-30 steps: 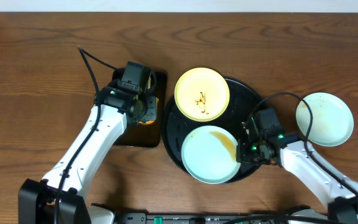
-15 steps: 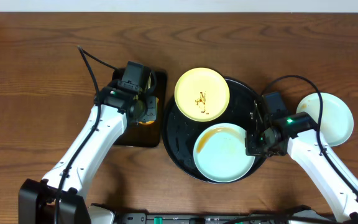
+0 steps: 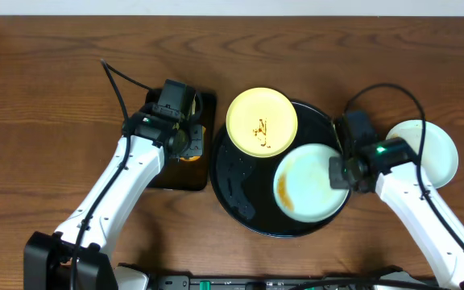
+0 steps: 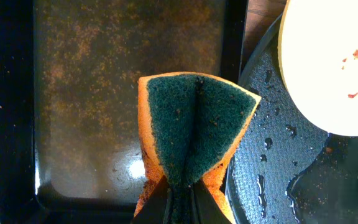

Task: Clean dirty plates on tray and stack at the side
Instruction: 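Carry the lower light-blue plate with the right gripper onto the first plate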

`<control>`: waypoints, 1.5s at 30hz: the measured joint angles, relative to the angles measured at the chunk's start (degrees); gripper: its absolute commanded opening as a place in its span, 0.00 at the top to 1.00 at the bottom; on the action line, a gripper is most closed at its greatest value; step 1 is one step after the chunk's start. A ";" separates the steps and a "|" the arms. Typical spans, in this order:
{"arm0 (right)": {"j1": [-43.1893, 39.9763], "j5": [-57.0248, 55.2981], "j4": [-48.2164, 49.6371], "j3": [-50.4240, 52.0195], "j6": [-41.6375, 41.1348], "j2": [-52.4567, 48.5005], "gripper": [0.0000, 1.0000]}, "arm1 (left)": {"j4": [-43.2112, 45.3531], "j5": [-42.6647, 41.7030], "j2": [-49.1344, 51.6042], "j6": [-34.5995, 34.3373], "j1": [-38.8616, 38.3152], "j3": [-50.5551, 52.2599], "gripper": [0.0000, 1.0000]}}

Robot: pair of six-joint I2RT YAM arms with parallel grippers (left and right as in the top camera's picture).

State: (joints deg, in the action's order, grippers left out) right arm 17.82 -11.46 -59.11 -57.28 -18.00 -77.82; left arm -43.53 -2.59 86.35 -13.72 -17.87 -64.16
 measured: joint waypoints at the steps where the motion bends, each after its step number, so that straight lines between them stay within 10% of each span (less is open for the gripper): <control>1: 0.00 -1.53 -0.17 -1.25 0.55 0.00 0.99 | 0.00 -0.02 0.00 0.00 0.00 0.00 0.92; 30: 23.98 -47.63 15.30 -7.61 27.34 0.00 0.99 | 0.02 0.00 0.00 -0.02 0.00 0.00 0.92; 45: 16.63 -42.29 14.34 -7.61 16.94 0.00 0.99 | 0.00 0.00 0.00 -0.02 0.00 0.00 0.92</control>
State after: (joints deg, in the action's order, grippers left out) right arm 34.46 -53.76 -44.77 -64.88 -1.06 -77.82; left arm -43.53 -2.59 86.35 -13.74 -17.87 -64.16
